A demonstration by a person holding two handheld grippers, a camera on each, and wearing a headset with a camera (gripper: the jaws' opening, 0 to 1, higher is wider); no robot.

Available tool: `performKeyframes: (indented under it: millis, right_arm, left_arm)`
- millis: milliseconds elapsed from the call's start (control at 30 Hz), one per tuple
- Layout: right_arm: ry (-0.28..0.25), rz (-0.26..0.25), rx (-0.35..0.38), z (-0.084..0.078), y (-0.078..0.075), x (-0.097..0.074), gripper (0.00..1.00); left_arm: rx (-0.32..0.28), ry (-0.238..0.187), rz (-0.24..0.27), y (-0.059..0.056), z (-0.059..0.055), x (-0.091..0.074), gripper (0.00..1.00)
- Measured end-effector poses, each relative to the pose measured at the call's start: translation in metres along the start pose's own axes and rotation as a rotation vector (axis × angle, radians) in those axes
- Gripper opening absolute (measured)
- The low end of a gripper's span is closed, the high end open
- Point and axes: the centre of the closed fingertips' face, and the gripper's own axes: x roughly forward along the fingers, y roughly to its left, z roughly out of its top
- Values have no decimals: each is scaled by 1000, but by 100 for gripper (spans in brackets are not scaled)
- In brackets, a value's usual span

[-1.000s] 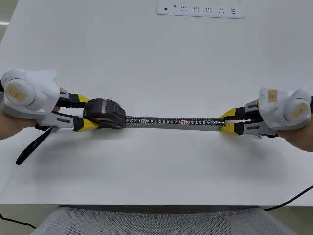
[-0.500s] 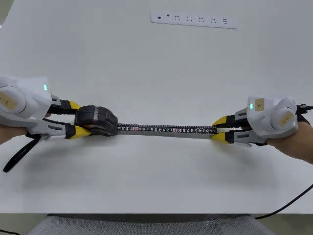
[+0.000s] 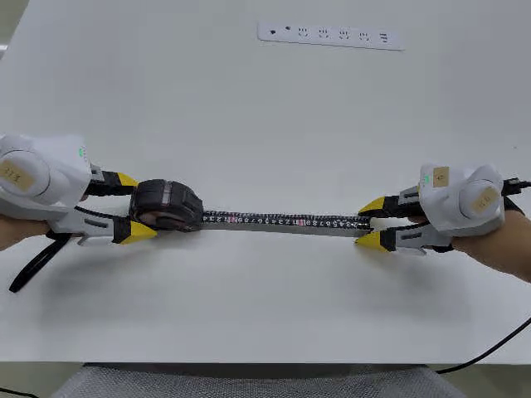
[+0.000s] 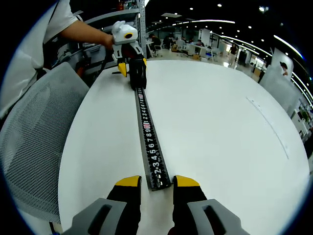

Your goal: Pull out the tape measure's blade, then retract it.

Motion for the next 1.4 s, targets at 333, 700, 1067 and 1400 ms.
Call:
performKeyframes:
  millis: [333, 700, 1067, 1400]
  right_arm:
    - [-46, -34, 83, 10, 0, -9, 30]
    - [-81, -108, 157, 14, 3, -23, 47]
    - [-98, -164, 206, 16, 16, -30, 59]
    - [-125, -220, 252, 14, 26, -42, 66]
  left_arm:
    - [-82, -27, 27, -1, 1, -10, 48]
    - [-181, -94, 137, 0, 5, -31, 57]
    - [-268, -145, 224, -8, -1, -48, 65]
    - [-306, -189, 270, -21, 3, -55, 72]
